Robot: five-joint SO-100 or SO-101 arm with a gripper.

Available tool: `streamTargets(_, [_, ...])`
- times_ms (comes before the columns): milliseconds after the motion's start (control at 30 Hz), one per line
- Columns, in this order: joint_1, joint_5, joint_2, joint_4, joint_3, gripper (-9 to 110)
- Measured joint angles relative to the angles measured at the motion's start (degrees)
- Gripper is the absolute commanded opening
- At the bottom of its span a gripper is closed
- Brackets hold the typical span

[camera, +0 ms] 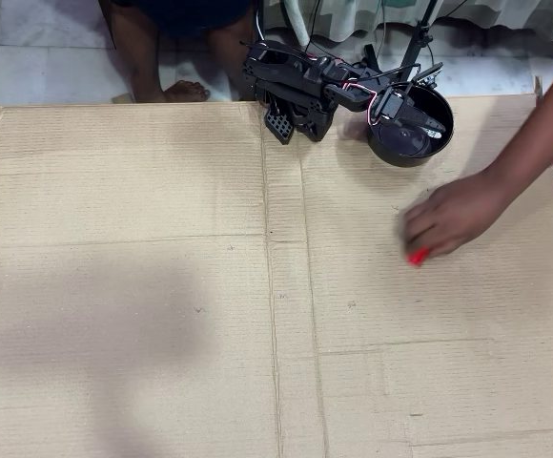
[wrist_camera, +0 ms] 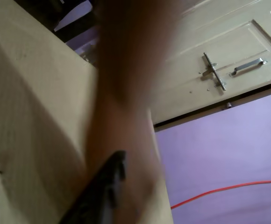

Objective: Grasp a lego block and put it in the bin.

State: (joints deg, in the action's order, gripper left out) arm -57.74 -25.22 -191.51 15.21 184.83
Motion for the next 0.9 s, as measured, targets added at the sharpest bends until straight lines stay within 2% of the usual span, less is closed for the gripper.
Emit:
streamTargets(267, [-0.1, 0.2, 0.0, 4.4, 0.0, 36])
streamTargets(900, [2.6, 0.2, -3.7, 6.1, 0.0, 36])
